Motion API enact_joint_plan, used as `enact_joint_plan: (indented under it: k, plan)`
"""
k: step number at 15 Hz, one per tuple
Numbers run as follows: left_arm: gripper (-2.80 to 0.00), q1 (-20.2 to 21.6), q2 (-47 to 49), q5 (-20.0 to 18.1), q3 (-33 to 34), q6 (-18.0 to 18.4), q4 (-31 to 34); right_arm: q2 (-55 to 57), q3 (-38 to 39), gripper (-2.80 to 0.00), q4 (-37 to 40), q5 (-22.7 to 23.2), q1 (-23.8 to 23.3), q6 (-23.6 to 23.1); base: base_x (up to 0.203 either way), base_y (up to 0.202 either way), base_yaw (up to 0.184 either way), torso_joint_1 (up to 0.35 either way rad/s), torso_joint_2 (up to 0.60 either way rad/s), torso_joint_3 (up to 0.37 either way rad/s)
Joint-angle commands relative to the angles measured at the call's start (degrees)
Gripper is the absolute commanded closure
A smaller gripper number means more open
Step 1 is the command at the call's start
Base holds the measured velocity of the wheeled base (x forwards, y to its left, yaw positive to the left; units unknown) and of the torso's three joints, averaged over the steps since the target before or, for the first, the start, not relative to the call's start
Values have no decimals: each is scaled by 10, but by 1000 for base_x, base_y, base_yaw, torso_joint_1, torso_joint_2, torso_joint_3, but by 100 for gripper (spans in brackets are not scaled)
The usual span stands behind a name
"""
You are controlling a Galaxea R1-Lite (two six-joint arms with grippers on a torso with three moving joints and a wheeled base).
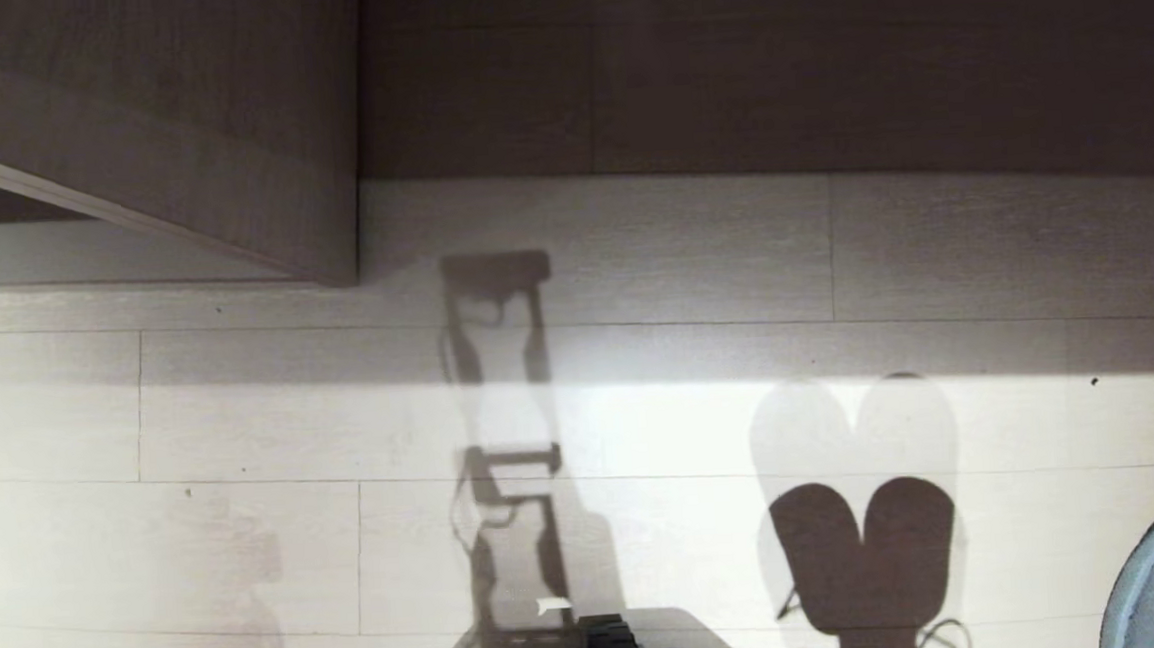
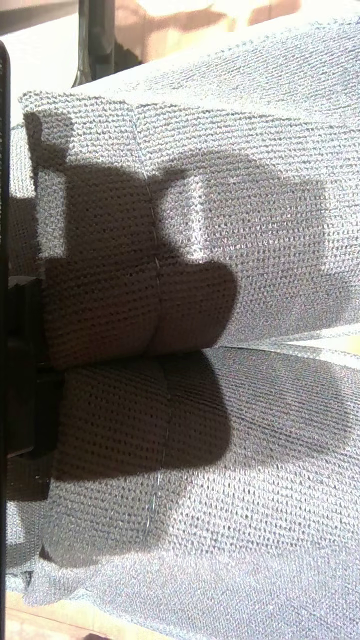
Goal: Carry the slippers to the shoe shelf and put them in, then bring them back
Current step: Place the slippers into the shoe cabinet
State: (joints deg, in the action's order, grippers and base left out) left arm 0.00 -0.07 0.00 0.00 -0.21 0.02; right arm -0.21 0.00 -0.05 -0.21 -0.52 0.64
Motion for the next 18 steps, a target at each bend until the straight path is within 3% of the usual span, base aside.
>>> enact_joint_plan:
  k: [1,18]
  plan:
    - [0,0,0,0,0,0,0,2,0,0,0,0,0,1,0,0,0,6,-2,203]
    - [0,0,0,0,0,-1,0,2,0,0,0,0,0,1,0,0,0,2,2,204]
